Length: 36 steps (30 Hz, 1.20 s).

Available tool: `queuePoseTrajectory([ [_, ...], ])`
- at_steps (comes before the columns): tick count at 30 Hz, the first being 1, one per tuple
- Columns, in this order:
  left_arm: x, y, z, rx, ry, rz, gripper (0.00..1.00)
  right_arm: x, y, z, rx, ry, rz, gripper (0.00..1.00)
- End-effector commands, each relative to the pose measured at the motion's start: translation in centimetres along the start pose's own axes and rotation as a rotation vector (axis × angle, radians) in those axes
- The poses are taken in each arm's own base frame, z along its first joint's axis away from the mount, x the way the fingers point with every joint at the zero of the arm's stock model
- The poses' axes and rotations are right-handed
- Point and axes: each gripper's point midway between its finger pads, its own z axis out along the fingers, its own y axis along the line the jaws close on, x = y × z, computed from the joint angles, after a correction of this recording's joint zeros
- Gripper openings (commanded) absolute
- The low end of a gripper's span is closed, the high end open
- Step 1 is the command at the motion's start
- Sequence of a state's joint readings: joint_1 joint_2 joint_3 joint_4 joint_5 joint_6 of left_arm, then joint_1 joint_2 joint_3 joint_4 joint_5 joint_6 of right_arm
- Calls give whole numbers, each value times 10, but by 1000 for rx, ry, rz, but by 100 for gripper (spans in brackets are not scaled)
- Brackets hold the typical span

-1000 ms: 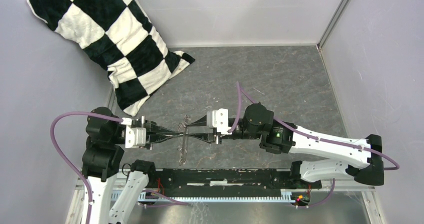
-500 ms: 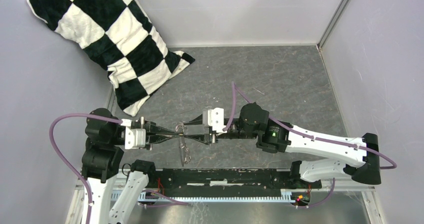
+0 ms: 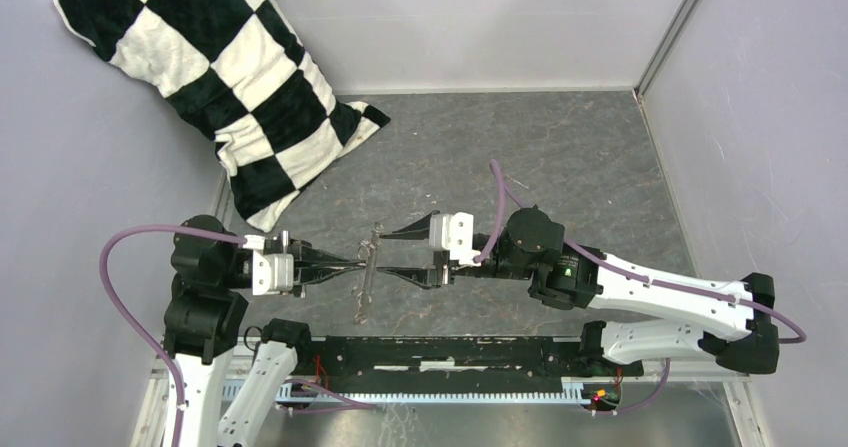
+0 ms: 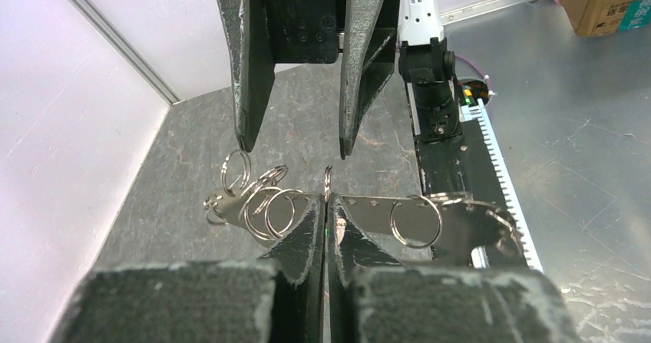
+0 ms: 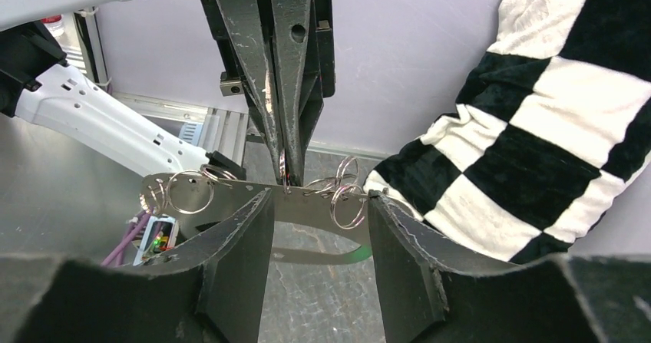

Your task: Put the keys on the keyring

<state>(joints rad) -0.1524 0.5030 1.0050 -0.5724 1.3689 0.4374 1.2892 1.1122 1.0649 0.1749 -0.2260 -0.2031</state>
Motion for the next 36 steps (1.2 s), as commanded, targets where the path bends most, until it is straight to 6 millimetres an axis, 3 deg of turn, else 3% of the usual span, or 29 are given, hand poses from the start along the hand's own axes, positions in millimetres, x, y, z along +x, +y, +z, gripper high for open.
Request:
queuePoseTrajectory([
  [1, -4, 8, 1, -6, -4, 49, 2, -16, 0, -1, 4, -60, 1, 54],
  [4, -5, 8, 1, -6, -3, 45, 2, -21, 0, -5, 5, -80, -2, 54],
  [11, -4, 9, 1, -5, -3, 40, 2, -14, 14, 0, -69, -77, 19, 38],
  [28, -8, 8, 1, -3, -6, 46, 2, -6, 21, 15, -110, -63, 44, 36],
  [36, -6, 6, 1, 2, -8, 48, 2, -5, 19, 21, -108, -60, 65, 24],
])
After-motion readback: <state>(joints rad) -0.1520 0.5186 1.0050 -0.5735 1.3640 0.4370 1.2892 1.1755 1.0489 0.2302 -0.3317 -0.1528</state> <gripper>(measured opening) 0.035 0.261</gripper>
